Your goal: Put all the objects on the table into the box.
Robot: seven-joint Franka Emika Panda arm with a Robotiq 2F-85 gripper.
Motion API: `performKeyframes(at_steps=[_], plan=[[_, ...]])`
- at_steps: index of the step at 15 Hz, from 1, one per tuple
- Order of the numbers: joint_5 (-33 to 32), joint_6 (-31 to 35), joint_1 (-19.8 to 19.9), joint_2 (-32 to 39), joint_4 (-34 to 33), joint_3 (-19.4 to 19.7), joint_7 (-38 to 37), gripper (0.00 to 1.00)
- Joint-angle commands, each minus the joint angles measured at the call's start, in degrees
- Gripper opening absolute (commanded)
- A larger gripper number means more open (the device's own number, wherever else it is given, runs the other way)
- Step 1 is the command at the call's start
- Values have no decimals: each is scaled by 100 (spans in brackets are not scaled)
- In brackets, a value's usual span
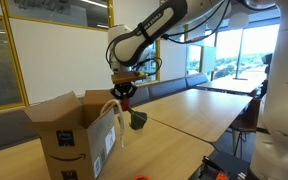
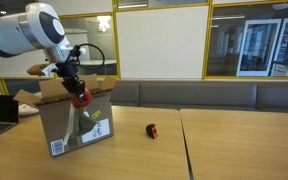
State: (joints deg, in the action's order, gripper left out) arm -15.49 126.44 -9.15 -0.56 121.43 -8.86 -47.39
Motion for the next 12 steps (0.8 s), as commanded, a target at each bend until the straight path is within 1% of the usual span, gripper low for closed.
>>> performKeyframes(at_steps=[1, 8, 12], plan=[[-497, -478, -111, -29, -481, -156, -544, 12], [-895, -928, -232, 38, -1087, -316, -1031, 12], [-1074, -1089, -317, 167, -1443, -402, -1190, 12]])
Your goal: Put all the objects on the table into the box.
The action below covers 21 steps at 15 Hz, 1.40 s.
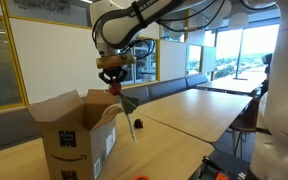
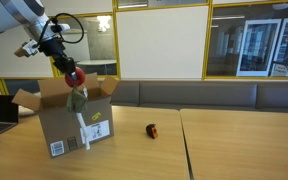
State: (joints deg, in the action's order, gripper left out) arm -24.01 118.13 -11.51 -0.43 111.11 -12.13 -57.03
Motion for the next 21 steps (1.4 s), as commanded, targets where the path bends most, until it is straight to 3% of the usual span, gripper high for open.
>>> performKeyframes(at_steps=[1, 8, 21], plan=[[-232, -270, -96, 240, -508, -85, -206, 12], [8, -22, -224, 1104, -1134, -1, 250, 12], [883, -43, -450, 2979, -2883, 413, 1376, 12]])
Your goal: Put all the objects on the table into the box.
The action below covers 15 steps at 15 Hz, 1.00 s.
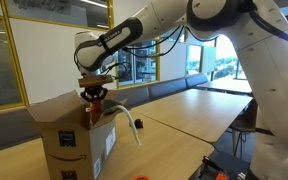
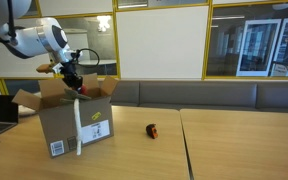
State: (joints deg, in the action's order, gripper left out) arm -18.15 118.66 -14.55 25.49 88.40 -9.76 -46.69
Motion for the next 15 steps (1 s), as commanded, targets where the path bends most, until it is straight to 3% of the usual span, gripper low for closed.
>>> performKeyframes(at_steps=[1, 3, 4, 6, 13, 15], plan=[[395, -95, -152, 459, -686, 202, 422, 12], [572, -169, -160, 605, -851, 275, 515, 15], [666, -202, -148, 649, -881, 320, 540, 40], [807, -279, -127, 724, -956, 403, 566, 44], [1006, -465, -107, 658, -957, 649, 532, 97], [1005, -432, -96, 485, -840, 682, 503, 100]])
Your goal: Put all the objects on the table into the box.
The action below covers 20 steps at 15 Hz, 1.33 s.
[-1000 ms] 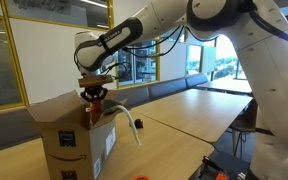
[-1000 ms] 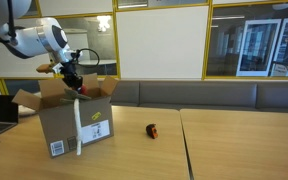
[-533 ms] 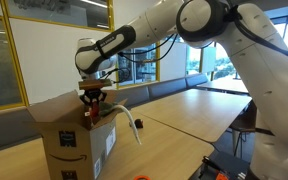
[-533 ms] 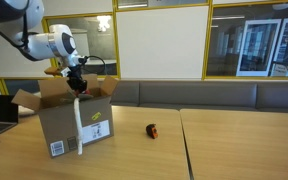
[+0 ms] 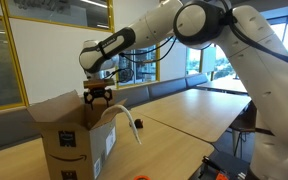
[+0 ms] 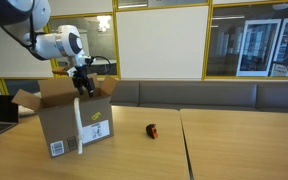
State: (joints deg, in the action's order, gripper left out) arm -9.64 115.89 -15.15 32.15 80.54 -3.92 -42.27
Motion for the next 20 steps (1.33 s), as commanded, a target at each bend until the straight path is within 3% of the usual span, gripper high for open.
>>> performKeyframes(at_steps=[1, 10, 15, 20], plan=[[131, -141, -41, -255, -11, 123, 35, 100], [-101, 117, 180, -1819, 1127, 365, -95, 100], [-486, 246, 590, -2701, 2076, 526, -60, 100], [-457, 276, 1164, -2925, 2665, 627, 398, 100]])
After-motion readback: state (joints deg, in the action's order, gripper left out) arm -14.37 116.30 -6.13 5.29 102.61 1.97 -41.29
